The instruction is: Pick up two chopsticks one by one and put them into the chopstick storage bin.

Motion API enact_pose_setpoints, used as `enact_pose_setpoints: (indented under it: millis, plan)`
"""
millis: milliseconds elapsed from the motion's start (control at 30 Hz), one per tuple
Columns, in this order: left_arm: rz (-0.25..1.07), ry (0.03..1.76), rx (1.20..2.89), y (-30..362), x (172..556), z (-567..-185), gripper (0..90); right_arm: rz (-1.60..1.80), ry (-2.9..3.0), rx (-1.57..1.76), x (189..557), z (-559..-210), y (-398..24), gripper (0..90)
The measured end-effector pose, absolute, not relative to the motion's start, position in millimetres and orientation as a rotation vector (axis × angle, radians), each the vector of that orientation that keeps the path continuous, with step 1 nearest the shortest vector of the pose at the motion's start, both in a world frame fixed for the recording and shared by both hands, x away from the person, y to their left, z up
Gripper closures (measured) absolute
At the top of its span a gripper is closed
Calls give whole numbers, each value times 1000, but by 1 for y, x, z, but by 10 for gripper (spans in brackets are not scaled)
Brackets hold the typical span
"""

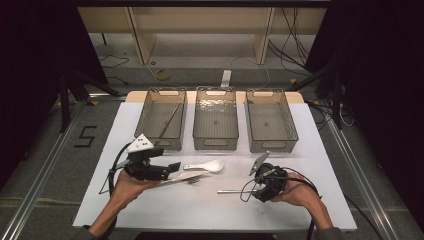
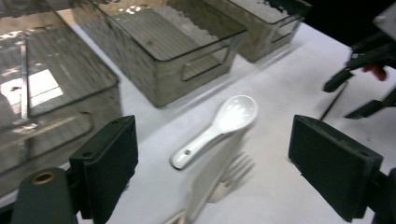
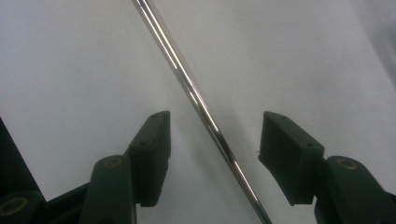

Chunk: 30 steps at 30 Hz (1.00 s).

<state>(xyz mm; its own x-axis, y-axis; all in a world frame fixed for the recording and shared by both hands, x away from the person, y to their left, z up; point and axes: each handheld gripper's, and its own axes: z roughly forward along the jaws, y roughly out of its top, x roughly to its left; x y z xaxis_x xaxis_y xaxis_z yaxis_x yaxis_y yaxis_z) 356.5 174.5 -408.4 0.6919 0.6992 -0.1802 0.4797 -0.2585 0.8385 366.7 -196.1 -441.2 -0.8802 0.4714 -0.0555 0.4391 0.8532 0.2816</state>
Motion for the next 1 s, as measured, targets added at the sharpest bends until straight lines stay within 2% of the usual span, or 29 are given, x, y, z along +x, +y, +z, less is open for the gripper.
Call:
enact_pose_setpoints:
  millis: [233, 1000]
  plan:
    - [268, 882, 1940, 166, 342, -414, 153, 343, 2944, 722, 372, -447, -195, 534]
    - [292, 864, 1981, 163, 340, -418, 153, 189, 2977, 667, 374, -454, -186, 746]
